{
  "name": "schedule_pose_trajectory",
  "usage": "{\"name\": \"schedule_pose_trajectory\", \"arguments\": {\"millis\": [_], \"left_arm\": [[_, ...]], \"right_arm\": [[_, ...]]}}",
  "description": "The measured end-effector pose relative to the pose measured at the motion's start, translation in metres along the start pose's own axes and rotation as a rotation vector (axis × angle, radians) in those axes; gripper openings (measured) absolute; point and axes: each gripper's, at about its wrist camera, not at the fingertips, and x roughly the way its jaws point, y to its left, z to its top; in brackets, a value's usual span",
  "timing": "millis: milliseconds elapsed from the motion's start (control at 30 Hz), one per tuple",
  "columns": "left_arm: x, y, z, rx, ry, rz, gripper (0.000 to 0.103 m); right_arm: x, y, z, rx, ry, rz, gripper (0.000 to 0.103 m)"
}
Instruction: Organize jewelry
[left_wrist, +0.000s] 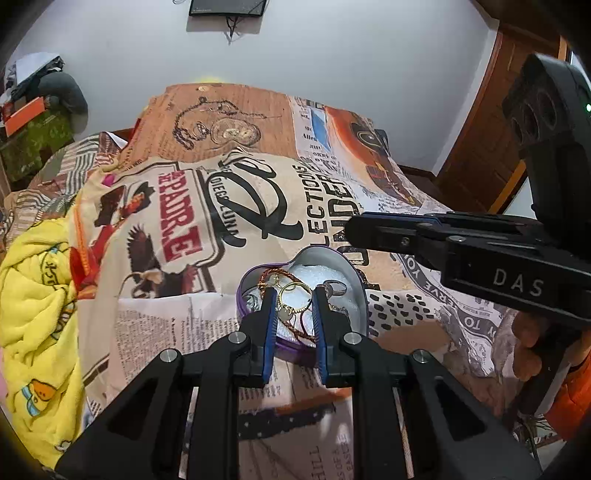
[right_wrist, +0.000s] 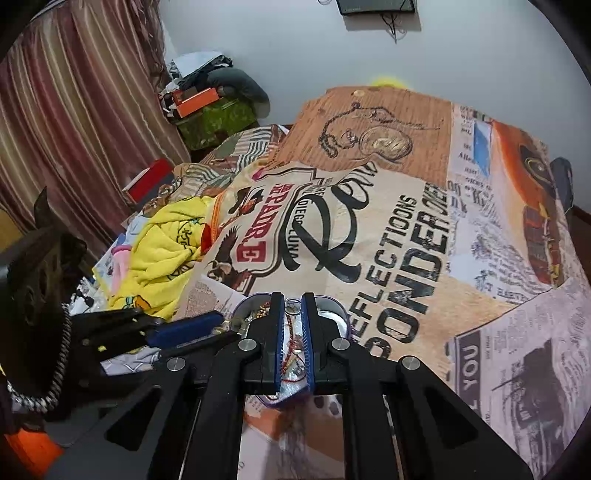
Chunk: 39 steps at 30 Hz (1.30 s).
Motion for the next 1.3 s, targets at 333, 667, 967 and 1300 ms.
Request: {"name": "schedule_pose_trajectory", "arguments": {"millis": [333, 667, 967, 1300], "left_arm": [[0.005, 0.018, 0.002, -0.028, -0.015, 0.024, 0.017], [-0.02, 0.04, -0.005, -0.048, -0.05, 0.109, 0.024], [-0.043, 0.032, -0.002, -0.049, -0.085, 0.13, 0.024], [-0.126, -0.012, 0.019, -0.007, -0.283, 0.145, 0.028]], "right_arm": [[0.019, 0.003, 0.005, -0.009, 0.052, 0.029, 0.008], [0.034, 0.004, -0.003, -0.053, 0.117, -0.024, 0.009], [0.005, 0.003, -0.002, -0.028, 0.097, -0.059, 0.024], [-0.12, 0.031, 0.012, -0.046, -0.226, -0.133, 0.024]]}}
